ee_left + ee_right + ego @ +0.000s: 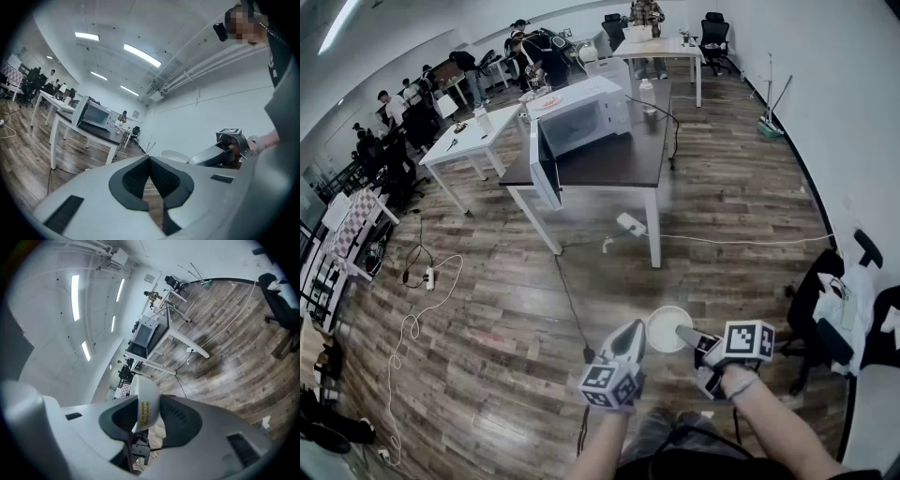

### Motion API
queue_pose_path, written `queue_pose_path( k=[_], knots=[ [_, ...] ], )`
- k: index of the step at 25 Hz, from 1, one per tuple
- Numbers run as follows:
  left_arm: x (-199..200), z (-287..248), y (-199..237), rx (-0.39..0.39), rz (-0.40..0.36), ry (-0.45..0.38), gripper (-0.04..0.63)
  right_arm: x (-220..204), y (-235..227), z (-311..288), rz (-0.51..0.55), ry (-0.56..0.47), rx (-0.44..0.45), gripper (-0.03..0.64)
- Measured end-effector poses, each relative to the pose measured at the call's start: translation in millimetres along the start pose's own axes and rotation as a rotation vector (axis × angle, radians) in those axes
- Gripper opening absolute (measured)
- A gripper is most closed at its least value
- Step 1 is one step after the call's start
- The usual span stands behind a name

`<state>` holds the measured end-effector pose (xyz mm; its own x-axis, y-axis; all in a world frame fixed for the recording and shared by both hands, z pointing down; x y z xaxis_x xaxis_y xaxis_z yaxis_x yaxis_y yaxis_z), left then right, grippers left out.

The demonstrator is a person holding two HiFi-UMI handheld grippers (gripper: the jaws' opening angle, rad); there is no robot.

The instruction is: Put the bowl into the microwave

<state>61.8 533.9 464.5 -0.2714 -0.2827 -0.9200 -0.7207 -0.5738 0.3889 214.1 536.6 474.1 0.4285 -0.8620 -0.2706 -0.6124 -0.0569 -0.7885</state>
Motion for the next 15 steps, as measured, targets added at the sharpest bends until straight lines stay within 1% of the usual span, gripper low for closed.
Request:
queue_pose_path(
  k=[6, 15],
  knots=[
    [5, -4, 14, -0.01, 0.004, -0.017, 0.011, 5, 6, -12, -0.005, -0.019, 0.001, 0.132],
    [-1, 2, 28, -0.006, 0.012, 0.004, 0.011, 4, 14, -25, -0.018, -0.029, 0.013, 0.133]
  ],
)
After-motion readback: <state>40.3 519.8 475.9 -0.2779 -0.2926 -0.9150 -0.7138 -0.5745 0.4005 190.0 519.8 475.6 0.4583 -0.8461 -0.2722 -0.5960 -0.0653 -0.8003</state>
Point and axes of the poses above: the fingertips, and each gripper's own axes: z backward along the fingers, y to its left, x out of its top, the point moved 4 cm from there along z, backward along the fingers, and after that the axes turned 10 degrees about -x, right-handed, at the moved point
